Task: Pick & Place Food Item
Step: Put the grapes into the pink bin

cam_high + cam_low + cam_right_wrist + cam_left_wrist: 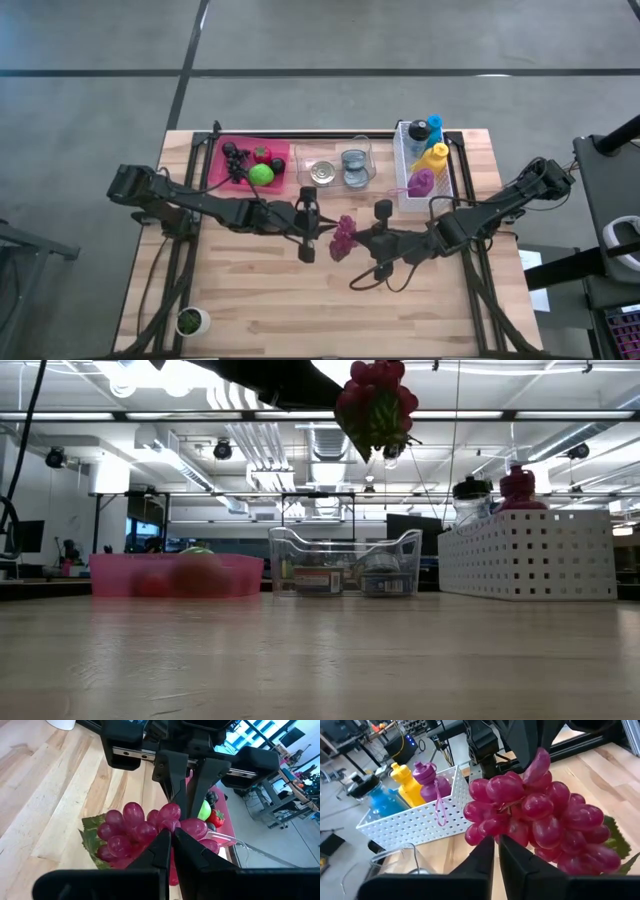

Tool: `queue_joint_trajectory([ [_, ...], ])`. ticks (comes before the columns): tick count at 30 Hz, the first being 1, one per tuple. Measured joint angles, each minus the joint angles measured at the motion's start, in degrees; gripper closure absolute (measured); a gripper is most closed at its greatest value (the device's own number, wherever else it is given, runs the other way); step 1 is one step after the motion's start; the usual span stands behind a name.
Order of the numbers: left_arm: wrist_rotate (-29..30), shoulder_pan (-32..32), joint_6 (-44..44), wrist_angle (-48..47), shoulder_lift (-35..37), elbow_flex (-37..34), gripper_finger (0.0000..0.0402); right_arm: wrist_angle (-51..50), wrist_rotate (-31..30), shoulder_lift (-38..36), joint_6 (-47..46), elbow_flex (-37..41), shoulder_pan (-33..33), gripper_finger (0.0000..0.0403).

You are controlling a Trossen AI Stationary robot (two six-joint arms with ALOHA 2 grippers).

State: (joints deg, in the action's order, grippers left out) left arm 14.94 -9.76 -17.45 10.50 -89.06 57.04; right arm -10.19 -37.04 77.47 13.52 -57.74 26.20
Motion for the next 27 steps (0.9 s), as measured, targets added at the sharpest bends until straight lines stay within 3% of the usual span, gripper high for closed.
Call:
queue_joint_trajectory([
  [16, 0.0, 0.0, 4.4, -0.1, 0.0, 0.0, 0.0265, 0.0, 0.0, 0.0, 0.4, 0.0, 0.0, 0.0392],
  [27, 0.5, -0.6, -0.7, -5.8, 2.7, 0.0, 0.0225, -1.6, 3.0, -0.1, 5.1, 0.0, 0.0, 0.0392],
])
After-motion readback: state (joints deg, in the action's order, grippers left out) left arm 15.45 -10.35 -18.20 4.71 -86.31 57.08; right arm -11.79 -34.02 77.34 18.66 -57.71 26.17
